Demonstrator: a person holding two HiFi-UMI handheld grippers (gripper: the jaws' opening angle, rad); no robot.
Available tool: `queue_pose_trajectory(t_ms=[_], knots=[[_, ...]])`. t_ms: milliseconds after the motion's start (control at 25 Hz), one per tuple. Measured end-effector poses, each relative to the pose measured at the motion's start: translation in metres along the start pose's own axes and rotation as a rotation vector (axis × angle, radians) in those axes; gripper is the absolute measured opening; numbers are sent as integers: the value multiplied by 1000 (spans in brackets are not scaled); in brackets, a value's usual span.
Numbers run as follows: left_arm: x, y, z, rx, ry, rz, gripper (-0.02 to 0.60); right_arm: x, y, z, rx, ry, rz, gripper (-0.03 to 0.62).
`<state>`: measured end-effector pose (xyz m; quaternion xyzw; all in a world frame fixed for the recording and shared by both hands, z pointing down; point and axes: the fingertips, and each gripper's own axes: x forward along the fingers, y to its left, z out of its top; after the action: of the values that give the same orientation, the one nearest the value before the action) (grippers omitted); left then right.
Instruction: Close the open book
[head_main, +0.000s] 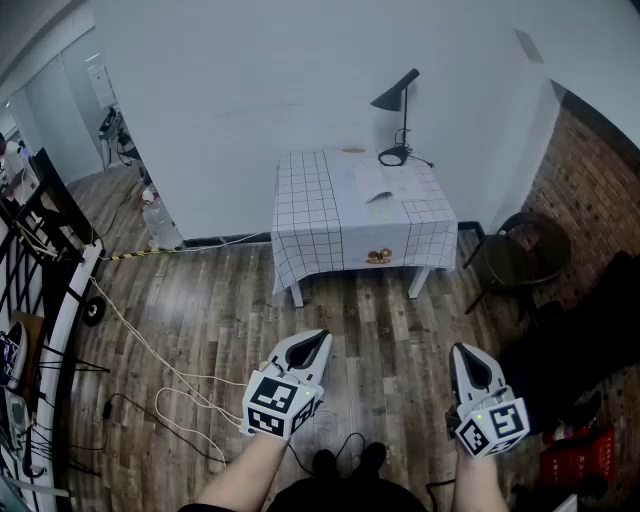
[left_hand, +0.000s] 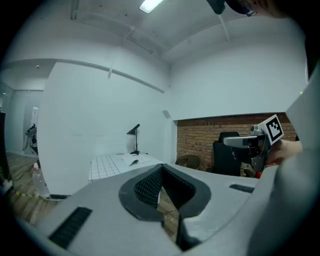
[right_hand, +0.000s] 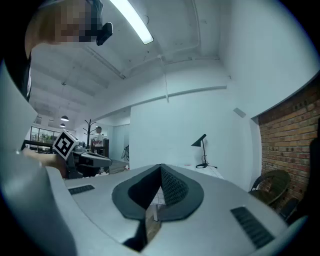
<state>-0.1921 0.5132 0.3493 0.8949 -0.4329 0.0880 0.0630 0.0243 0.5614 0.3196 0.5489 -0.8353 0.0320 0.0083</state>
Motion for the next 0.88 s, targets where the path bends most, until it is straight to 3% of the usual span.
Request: queue_pose_trajectory(t_ms=[480,880], knots=[[25,-16,1,0,21,20,5,0,-33,-3,19,-1,14,3],[54,-48,21,22,-2,46,5,-6,-73,3,80,-35,76,3]])
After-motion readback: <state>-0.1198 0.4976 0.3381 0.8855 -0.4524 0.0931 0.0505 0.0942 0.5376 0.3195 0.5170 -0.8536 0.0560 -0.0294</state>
